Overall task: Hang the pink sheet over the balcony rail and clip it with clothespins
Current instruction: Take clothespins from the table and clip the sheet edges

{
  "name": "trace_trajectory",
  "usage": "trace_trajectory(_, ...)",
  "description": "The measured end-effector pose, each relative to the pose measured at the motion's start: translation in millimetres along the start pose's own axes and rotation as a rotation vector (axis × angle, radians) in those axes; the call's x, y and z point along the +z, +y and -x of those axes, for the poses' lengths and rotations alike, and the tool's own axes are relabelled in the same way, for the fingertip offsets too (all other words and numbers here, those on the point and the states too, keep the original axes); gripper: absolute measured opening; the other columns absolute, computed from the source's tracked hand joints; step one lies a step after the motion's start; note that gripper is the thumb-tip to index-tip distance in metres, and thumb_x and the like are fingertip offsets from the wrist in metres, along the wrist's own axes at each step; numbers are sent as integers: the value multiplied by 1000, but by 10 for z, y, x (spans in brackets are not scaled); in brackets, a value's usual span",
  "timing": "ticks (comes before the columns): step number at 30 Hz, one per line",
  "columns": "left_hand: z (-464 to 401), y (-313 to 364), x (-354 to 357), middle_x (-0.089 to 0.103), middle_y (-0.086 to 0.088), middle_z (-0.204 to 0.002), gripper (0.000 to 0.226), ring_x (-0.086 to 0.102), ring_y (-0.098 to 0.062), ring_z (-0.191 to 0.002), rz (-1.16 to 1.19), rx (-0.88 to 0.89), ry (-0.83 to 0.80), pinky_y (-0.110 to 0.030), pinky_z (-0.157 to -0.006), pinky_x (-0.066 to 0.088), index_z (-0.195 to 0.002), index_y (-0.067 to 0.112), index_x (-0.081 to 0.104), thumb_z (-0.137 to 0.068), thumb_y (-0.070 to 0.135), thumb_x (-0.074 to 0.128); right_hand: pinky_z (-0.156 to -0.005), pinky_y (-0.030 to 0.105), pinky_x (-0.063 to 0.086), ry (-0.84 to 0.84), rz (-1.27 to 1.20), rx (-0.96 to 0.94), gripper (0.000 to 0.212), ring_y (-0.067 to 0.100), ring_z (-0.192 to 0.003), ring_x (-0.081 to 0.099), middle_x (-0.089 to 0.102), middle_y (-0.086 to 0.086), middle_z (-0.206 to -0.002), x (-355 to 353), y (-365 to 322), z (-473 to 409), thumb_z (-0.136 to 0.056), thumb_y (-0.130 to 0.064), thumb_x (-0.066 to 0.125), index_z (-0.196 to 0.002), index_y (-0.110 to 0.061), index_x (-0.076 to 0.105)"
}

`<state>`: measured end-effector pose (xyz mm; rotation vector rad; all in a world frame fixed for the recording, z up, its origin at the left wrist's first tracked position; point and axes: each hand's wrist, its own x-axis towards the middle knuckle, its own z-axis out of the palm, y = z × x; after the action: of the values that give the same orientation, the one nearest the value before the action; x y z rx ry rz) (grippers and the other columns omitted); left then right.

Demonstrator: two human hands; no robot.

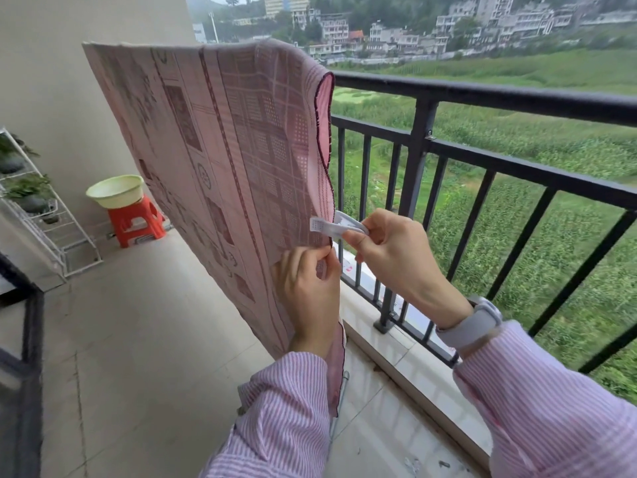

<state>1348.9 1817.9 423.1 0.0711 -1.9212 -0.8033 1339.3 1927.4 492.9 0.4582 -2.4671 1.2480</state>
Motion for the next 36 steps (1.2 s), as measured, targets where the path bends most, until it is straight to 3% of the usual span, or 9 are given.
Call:
trace_trajectory(4, -29, -74, -56, 63, -2, -68, 15, 56, -18, -69, 20, 24, -48, -23, -72, 33, -72, 11, 65, -78, 22, 56, -60, 48, 50, 60, 70, -18, 25, 30, -61, 57, 62, 4, -63, 86, -83, -84, -82, -33, 62, -78, -8, 58)
trace_trajectory(7, -52, -122, -90, 65, -2, -75, 14, 51, -13, -76, 57, 39, -83, -23, -73, 33, -77, 12, 65, -79, 22, 55, -69, 45, 51, 50, 124, -1, 31, 22, -71, 59, 58, -6, -71, 132, -105, -29, -85, -39, 58, -97, -11, 58)
trace_trajectory(11, 173, -210, -169, 60, -5, -109, 36, 46, -11, -103, 171, -11, -291, -20, -91, 30, -112, 14, 56, -80, 31, 52, -97, 26, 36, -4, 20, 31, 55, 9, -115, 47, 53, -4, -124, 178, -36, 198, -86, -38, 55, -135, -21, 35)
trace_trajectory(14, 508, -339, -240, 50, -4, -127, 47, 39, -14, -119, 180, 42, -496, -29, -98, 30, -126, 19, 41, -82, 33, 48, -102, 17, 22, 90, 63, 111, 55, 2, -126, 32, 40, -2, -140, 246, 159, 557, -90, -32, 49, -139, -18, 28)
trace_trajectory(22, 1824, -269, -264, 48, -11, -132, 52, 48, -29, -115, 147, 318, -1197, -43, -90, 45, -127, 14, 44, -78, 29, 54, -106, 25, 25, 272, 279, 700, 51, 29, -124, 44, 48, 17, -132, 412, 983, 2770, -87, -30, 40, -130, -4, 42)
trace_trajectory(25, 2506, 9, -430, 49, -13, -132, 59, 51, -33, -115, 230, 464, -1447, -45, -89, 46, -127, 14, 43, -74, 25, 65, -106, 27, 25, 355, 351, 1005, 43, 29, -126, 42, 47, 16, -134, 408, 1018, 3908, -89, -21, 43, -129, -4, 45)
trace_trajectory(28, 3126, 322, -680, 36, -14, -143, 61, 38, -32, -127, 286, 638, -1646, -45, -99, 37, -134, 13, 35, -80, 25, 60, -105, 30, 23, 420, 429, 1259, 38, 28, -126, 39, 48, 14, -133, 409, 899, 4877, -89, -16, 44, -127, -11, 49)
trace_trajectory(32, 3859, 625, -987, 14, -9, -151, 60, 14, -27, -138, 307, 860, -1903, -44, -108, 22, -141, 20, 16, -90, 33, 43, -98, 45, 39, 471, 516, 1510, 42, 36, -112, 51, 57, 18, -117, 327, 734, 5717, -78, -15, 44, -116, -6, 57)
trace_trajectory(36, 4375, 717, -1311, 4, -9, -154, 65, 0, -29, -140, 263, 1127, -2037, -47, -112, 11, -143, 25, 11, -89, 38, 45, -86, 45, 46, 320, 720, 1654, 44, 31, -101, 57, 61, 10, -106, 273, 604, 6214, -67, -15, 63, -111, -10, 60)
